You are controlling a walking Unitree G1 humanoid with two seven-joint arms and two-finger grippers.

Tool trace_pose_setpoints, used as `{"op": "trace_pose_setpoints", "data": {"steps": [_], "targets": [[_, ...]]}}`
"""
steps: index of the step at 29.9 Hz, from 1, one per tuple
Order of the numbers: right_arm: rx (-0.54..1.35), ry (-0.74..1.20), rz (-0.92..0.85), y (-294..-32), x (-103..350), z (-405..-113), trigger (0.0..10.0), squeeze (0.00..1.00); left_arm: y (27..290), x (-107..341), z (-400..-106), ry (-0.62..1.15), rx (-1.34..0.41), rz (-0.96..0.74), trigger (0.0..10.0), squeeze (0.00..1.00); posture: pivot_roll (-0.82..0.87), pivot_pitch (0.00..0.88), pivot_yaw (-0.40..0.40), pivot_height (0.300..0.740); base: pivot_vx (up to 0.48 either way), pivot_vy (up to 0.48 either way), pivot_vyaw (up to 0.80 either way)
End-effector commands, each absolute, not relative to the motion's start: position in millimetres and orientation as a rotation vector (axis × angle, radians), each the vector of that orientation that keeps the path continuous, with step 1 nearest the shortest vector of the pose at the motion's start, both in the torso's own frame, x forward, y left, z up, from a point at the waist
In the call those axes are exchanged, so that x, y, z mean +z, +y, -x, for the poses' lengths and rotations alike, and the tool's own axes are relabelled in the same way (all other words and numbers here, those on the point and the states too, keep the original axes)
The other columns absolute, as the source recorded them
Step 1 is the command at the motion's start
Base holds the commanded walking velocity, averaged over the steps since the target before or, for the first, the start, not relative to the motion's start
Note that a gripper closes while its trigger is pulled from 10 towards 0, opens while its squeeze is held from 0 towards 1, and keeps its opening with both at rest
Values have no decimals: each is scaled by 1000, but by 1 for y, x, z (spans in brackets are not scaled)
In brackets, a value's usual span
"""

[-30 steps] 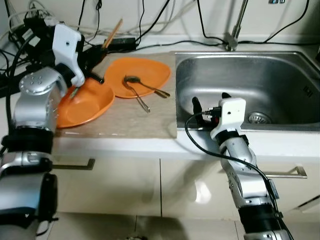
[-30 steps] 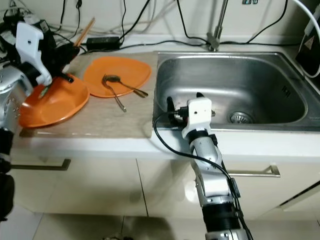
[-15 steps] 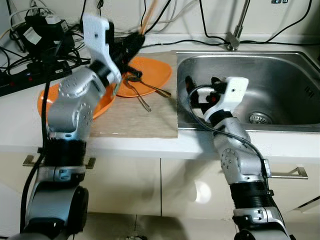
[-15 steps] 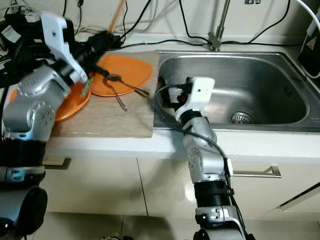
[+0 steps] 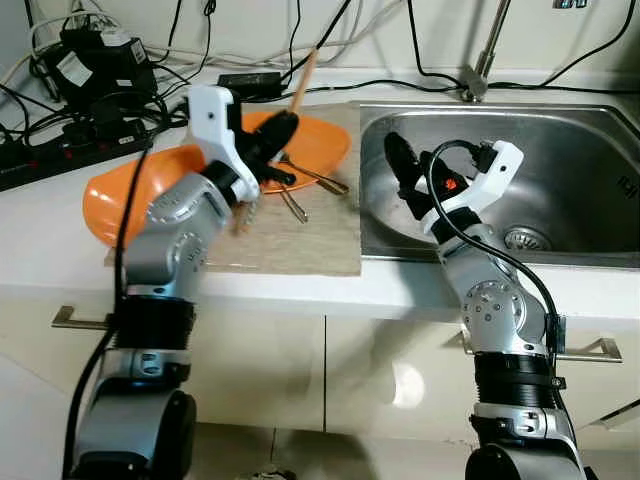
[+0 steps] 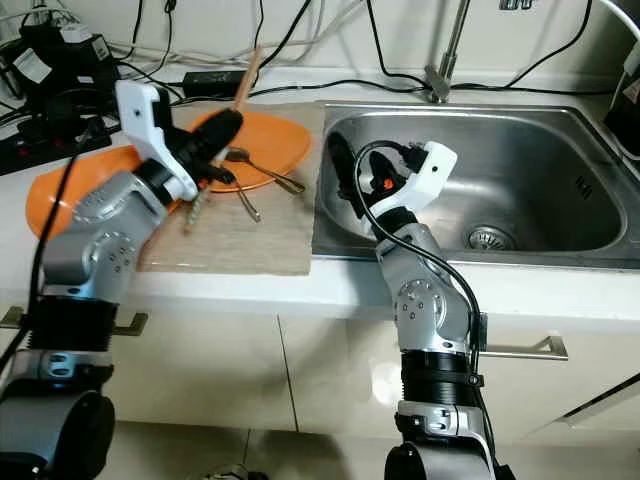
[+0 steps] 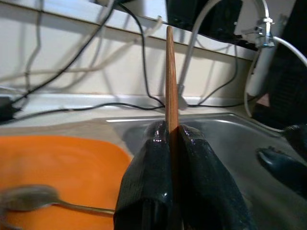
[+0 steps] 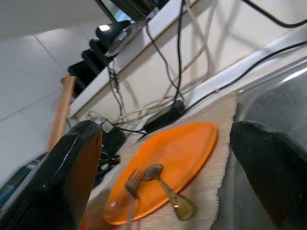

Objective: Kitchen organization

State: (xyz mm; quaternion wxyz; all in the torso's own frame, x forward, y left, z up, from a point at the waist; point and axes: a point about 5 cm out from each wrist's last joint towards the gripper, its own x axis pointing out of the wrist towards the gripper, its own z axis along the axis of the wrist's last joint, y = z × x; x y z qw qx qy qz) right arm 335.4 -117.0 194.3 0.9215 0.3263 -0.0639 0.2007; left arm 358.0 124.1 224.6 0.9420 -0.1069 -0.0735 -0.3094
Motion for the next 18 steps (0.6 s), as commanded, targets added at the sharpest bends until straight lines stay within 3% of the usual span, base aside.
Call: {"op": "trace_pose_setpoints", "data": {"steps": [1, 18], "targets": [[441, -137, -671, -113, 201, -335, 10000, 0, 122, 224, -358, -138, -637, 231, 0, 0, -23, 0, 70, 740, 0, 0, 0], [505, -151, -747, -99, 218, -343, 10000, 0, 100, 222, -348, -134, -759, 349, 0, 0, -24, 0, 77, 740, 0, 0, 0]]}}
